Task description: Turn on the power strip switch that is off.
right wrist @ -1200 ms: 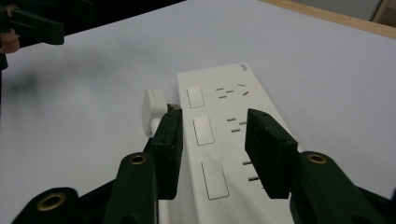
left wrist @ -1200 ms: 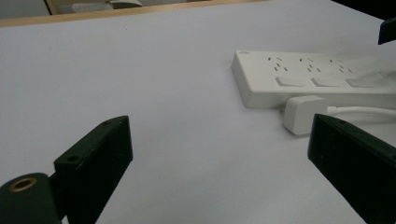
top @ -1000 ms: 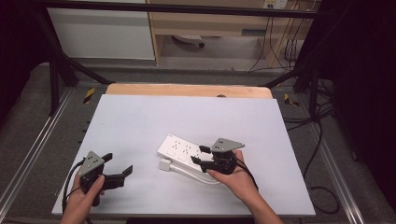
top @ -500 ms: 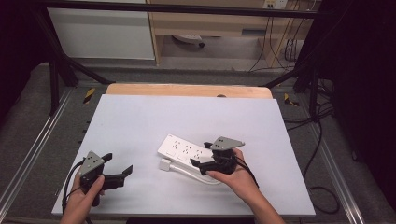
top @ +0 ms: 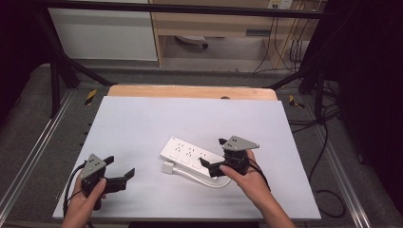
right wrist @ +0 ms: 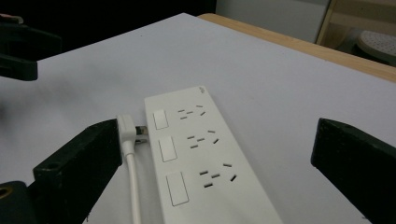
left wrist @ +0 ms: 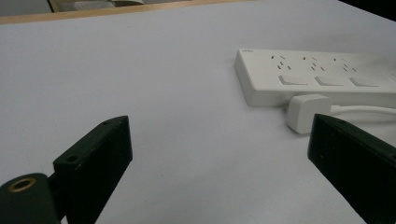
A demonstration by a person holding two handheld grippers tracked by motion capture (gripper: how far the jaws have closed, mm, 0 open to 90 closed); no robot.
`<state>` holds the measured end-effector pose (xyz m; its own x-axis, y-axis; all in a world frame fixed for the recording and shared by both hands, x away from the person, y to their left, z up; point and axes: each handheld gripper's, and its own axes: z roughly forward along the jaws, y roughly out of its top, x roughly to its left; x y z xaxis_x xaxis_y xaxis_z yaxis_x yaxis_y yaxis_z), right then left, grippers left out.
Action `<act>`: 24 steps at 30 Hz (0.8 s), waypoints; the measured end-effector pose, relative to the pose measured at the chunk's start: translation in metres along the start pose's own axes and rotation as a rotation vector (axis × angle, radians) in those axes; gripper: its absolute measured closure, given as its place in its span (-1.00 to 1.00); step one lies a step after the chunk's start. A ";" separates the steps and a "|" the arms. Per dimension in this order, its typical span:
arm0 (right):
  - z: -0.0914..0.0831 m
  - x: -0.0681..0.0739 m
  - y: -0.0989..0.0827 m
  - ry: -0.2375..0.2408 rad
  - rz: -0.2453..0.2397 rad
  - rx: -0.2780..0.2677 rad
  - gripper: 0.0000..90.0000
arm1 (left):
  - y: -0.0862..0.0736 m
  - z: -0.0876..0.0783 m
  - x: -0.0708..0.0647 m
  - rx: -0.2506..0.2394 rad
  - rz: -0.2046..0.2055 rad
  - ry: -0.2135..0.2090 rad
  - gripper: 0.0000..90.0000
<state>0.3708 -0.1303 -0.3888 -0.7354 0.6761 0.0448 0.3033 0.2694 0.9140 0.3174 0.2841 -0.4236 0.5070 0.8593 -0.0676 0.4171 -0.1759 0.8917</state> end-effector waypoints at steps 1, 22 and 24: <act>-0.004 -0.002 0.001 -0.009 0.005 -0.009 -0.95 | 0.000 0.000 0.000 0.000 -0.001 0.000 -0.85; -0.088 -0.057 -0.017 -0.243 0.096 -0.116 -0.95 | 0.000 0.000 0.000 0.000 0.004 0.003 -0.86; -0.095 -0.064 -0.023 -0.271 0.119 -0.115 -0.95 | 0.000 0.000 0.000 -0.001 0.003 0.004 -0.85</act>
<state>0.3532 -0.2451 -0.3743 -0.5061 0.8604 0.0595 0.2959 0.1084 0.9491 0.3174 0.2841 -0.4237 0.5052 0.8607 -0.0628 0.4145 -0.1782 0.8924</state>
